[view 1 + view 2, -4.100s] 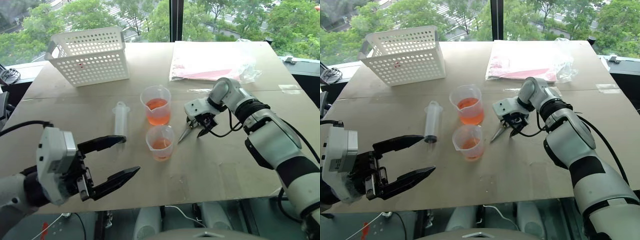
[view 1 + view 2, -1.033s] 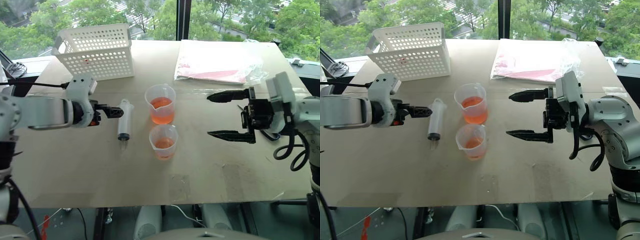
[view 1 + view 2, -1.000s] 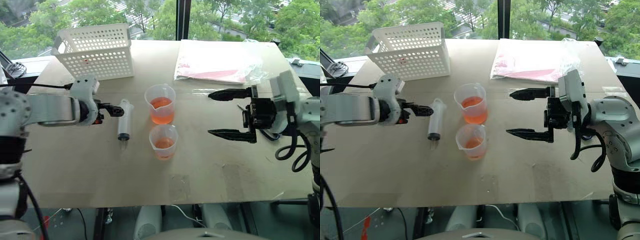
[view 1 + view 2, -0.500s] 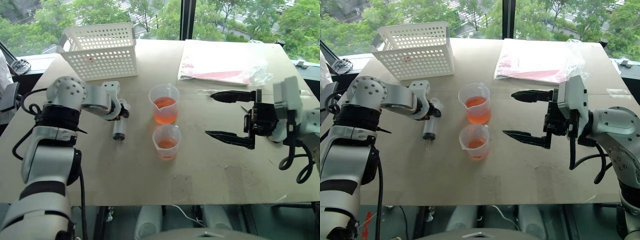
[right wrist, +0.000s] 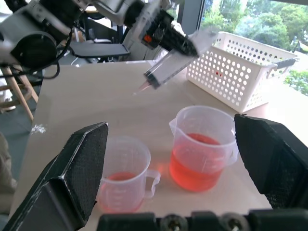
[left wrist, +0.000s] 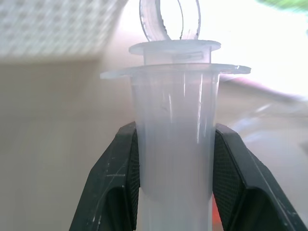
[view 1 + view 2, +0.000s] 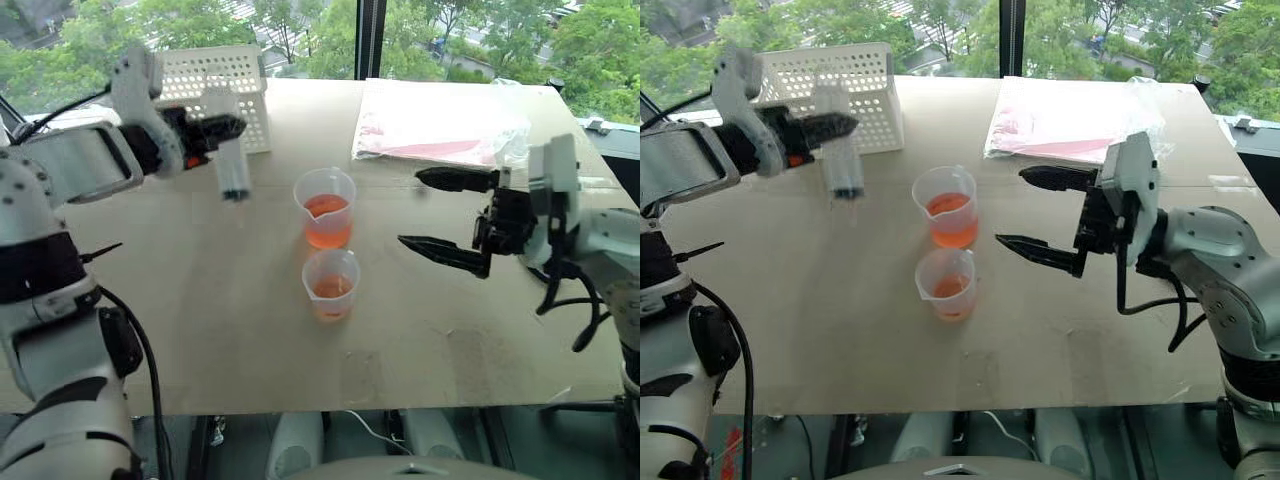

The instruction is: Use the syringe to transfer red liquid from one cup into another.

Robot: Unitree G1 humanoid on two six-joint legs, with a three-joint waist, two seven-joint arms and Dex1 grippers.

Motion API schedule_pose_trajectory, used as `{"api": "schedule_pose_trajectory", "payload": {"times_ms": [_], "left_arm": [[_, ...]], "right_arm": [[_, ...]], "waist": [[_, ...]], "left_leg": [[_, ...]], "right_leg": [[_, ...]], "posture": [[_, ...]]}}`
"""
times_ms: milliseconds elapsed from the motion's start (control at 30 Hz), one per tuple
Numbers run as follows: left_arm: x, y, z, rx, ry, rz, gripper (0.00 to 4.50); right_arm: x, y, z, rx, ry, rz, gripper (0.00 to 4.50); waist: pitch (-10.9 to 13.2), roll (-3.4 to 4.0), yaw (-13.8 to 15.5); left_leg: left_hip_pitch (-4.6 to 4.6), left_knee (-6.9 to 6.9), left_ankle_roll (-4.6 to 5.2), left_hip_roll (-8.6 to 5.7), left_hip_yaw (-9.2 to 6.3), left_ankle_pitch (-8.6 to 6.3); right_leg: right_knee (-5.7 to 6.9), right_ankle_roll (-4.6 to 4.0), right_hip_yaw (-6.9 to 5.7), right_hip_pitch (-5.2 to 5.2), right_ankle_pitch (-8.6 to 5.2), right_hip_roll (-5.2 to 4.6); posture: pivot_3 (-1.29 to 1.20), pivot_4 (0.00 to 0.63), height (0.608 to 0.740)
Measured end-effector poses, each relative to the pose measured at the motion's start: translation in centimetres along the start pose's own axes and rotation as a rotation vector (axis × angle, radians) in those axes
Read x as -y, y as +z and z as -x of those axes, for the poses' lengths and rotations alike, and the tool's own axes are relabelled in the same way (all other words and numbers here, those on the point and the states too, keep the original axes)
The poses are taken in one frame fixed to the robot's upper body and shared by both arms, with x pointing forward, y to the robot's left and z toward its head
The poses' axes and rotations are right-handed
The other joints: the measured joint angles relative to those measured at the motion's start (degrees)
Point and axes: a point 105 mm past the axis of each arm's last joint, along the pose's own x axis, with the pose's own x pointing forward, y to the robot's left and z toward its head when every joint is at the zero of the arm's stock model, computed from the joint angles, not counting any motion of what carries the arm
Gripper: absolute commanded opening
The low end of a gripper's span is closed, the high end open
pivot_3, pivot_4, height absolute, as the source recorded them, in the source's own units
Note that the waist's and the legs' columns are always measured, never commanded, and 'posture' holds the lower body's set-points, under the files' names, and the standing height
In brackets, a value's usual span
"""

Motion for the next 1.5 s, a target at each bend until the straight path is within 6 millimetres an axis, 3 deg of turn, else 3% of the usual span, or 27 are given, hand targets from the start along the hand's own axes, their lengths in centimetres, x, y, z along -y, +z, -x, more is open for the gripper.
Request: {"api": "schedule_pose_trajectory", "payload": {"times_ms": [67, 100, 133, 200, 233, 267, 400, 700, 900, 1200, 1467, 1500], "left_arm": [[2.7, 1.4, -0.3, 0.133, -0.131, -0.099, 1.38], [3.1, 1.5, -0.4, 0.148, -0.150, -0.111, 1.38], [4.2, 1.4, -0.8, 0.169, -0.203, -0.146, 1.38], [4.3, 1.6, -1.3, 0.233, -0.218, -0.198, 1.38], [6.4, 0.5, -2.4, 0.283, -0.368, -0.255, 1.38], [7.0, 0.1, -2.6, 0.300, -0.423, -0.254, 1.38], [6.6, -1.9, -4.0, 0.367, -0.522, -0.227, 1.38], [5.9, -6.1, -7.0, 0.345, -0.545, -0.334, 1.38], [5.2, -8.7, -7.8, 0.290, -0.540, -0.373, 1.38], [5.3, -10.1, -8.1, 0.257, -0.509, -0.416, 1.38], [6.1, -9.9, -8.2, 0.267, -0.508, -0.417, 1.38], [6.1, -9.9, -8.2, 0.267, -0.508, -0.418, 1.38]], "right_arm": [[1.4, 0.2, -0.7, 0.010, -0.037, 0.000, 4.50], [1.7, 0.3, -0.8, 0.011, -0.046, 0.001, 4.50], [2.4, 0.5, -0.8, 0.010, -0.076, 0.006, 4.50], [3.3, 0.2, -1.0, 0.003, -0.109, -0.012, 4.50], [5.2, 0.4, -1.6, -0.007, -0.192, -0.008, 4.50], [5.7, 0.7, -1.8, -0.004, -0.216, 0.000, 4.50], [7.5, 1.5, -2.9, 0.002, -0.299, 0.003, 4.50], [8.3, 1.1, -4.3, -0.035, -0.349, -0.020, 4.50], [8.5, 0.4, -5.0, -0.081, -0.362, -0.076, 4.50], [9.4, 0.7, -5.8, -0.144, -0.365, -0.122, 4.50], [8.4, 0.7, -7.4, -0.138, -0.301, -0.188, 4.50], [8.4, 0.6, -7.4, -0.140, -0.298, -0.192, 3.96]], "waist": [[0.00, 0.01, 0.13], [0.00, 0.02, 0.16], [-0.02, 0.00, 0.36], [-0.04, 0.04, 0.29], [-0.04, 0.04, 0.29], [-0.04, 0.03, 0.28], [-0.05, 0.06, -0.06], [-0.06, 0.08, -0.21], [-0.06, 0.09, -0.49], [-0.06, 0.09, -0.39], [-0.06, 0.09, -0.47], [-0.06, 0.09, -0.47]], "left_leg": [[0.04, 0.00, 0.03, -0.10, 0.04, 0.01], [0.05, 0.00, 0.03, -0.12, 0.04, 0.01], [0.09, 0.01, 0.27, -0.12, 0.00, -0.12], [0.12, 0.01, 0.28, -0.11, 0.02, -0.12], [0.09, 0.04, 0.29, -0.11, 0.04, -0.12], [0.03, 0.04, 0.29, -0.10, 0.02, -0.12], [0.05, 0.03, 0.30, -0.08, 0.04, -0.13], [-0.10, 0.02, 0.34, -0.07, 0.03, -0.15], [-0.10, 0.02, 0.34, -0.06, 0.01, -0.15], [-0.11, 0.01, 0.35, -0.04, 0.02, -0.16], [-0.11, 0.00, 0.35, -0.02, 0.01, -0.16], [-0.11, 0.00, 0.35, -0.02, 0.01, -0.16]], "right_leg": [[0.00, 0.00, 0.07, 0.03, 0.00, -0.02], [0.00, 0.00, 0.08, 0.05, 0.00, -0.02], [0.01, 0.00, 0.07, 0.10, 0.00, -0.01], [0.03, 0.01, 0.09, 0.10, 0.01, 0.01], [0.03, 0.02, 0.10, 0.09, 0.02, 0.03], [0.03, 0.03, 0.08, 0.06, 0.02, 0.04], [0.01, 0.03, 0.10, 0.06, 0.02, 0.07], [-0.04, 0.09, 0.07, -0.04, 0.05, 0.08], [0.02, 0.10, 0.08, -0.06, 0.06, 0.09], [0.02, 0.10, 0.07, -0.08, 0.06, 0.09], [0.04, 0.10, 0.06, -0.10, 0.06, 0.10], [0.04, 0.10, 0.06, -0.09, 0.06, 0.10]], "posture": [[0.00, 0.150, 0.740], [0.00, 0.150, 0.740], [0.00, 0.150, 0.740], [0.00, 0.150, 0.740], [0.00, 0.150, 0.740], [0.00, 0.150, 0.740], [0.00, 0.150, 0.740], [0.00, 0.150, 0.740], [0.00, 0.150, 0.740], [0.00, 0.150, 0.740], [0.00, 0.150, 0.740], [0.00, 0.150, 0.740]]}}
